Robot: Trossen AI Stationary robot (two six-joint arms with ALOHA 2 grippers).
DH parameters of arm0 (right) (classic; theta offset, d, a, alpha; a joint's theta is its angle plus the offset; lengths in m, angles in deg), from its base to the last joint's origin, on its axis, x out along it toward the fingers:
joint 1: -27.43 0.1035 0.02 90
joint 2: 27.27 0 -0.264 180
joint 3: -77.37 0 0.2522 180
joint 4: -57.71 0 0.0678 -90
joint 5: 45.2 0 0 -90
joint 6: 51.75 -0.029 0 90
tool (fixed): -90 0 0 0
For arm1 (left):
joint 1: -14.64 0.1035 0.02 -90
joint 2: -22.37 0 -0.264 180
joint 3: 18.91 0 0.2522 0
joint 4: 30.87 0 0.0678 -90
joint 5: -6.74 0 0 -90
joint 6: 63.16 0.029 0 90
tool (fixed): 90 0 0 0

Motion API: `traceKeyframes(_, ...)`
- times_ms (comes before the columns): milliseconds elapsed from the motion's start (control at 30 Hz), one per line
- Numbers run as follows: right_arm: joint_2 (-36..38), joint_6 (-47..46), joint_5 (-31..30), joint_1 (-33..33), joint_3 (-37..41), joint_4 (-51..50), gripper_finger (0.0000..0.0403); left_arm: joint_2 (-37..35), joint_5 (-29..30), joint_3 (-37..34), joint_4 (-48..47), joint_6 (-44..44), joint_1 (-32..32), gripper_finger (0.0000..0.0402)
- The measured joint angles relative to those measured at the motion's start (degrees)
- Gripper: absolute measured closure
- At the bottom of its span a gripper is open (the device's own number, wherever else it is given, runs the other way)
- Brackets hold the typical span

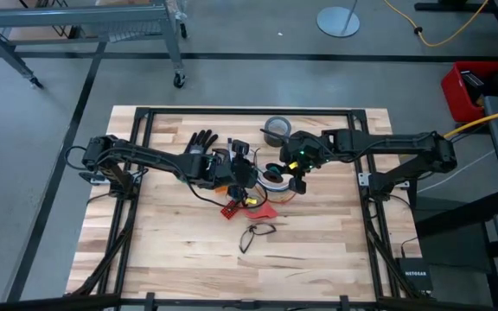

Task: Coil cords
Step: Coil the green wire on the spool

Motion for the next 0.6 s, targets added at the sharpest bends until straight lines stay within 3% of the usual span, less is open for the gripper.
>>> traceKeyframes(200, 0.0, 0.1, 0.2, 0.0, 0.0, 0.8, 0.0398, 0.0, 0.5, 0.0, 3.7, -2.5, 0.1, 0.0388)
traceKeyframes(600, 0.0, 0.2, 0.6, 0.1, 0.1, -1.5, 0.0398, -0.1, 2.6, 0.0, 3.9, -2.4, 0.1, 0.0283)
